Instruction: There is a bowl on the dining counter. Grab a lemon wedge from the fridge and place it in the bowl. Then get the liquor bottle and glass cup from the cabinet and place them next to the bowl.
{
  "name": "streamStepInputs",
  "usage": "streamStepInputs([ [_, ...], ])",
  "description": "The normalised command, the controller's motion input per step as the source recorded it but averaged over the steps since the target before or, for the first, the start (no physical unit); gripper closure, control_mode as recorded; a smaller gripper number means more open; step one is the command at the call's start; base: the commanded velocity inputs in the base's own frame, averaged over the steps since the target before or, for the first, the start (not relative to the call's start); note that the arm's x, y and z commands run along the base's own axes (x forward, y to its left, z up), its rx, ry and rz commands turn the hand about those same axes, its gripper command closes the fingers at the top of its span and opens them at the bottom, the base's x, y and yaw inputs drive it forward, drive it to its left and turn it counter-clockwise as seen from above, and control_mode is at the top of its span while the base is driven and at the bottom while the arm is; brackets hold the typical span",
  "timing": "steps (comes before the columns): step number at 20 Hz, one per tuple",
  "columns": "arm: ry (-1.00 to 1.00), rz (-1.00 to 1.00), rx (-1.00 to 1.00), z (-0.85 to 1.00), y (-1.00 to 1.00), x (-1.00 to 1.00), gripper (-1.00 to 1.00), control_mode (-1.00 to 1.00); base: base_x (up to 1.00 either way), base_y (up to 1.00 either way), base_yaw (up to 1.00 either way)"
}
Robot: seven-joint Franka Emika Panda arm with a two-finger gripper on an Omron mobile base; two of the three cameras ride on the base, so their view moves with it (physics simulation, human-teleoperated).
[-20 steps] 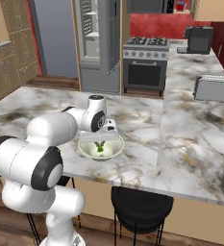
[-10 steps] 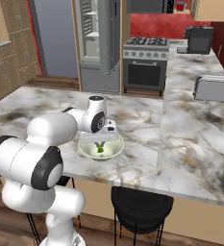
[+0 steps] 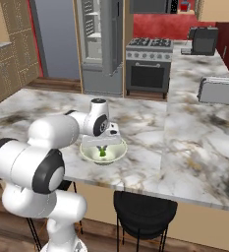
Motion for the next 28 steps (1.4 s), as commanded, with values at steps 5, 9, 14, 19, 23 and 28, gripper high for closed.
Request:
streamStepInputs([
  [5, 0.0, 0.0, 0.0, -0.03, 0.0, 0.09, 1.0, -1.0, 0.0, 0.0, 0.0],
  [9, 0.0, 0.0, 0.0, -0.05, 0.0, 0.1, 1.0, -1.0, 0.0, 0.0, 0.0],
  [14, 0.0, 0.0, 0.0, -0.08, 0.0, 0.12, 1.0, -1.0, 0.0, 0.0, 0.0],
  [19, 0.0, 0.0, 0.0, -0.12, 0.0, 0.09, 1.0, -1.0, 0.0, 0.0, 0.0],
  [23, 0.0, 0.0, 0.0, -0.13, 0.0, 0.06, 1.0, -1.0, 0.0, 0.0, 0.0],
  [28, 0.0, 0.0, 0.0, -0.12, 0.0, 0.05, 1.0, -1.0, 0.0, 0.0, 0.0],
])
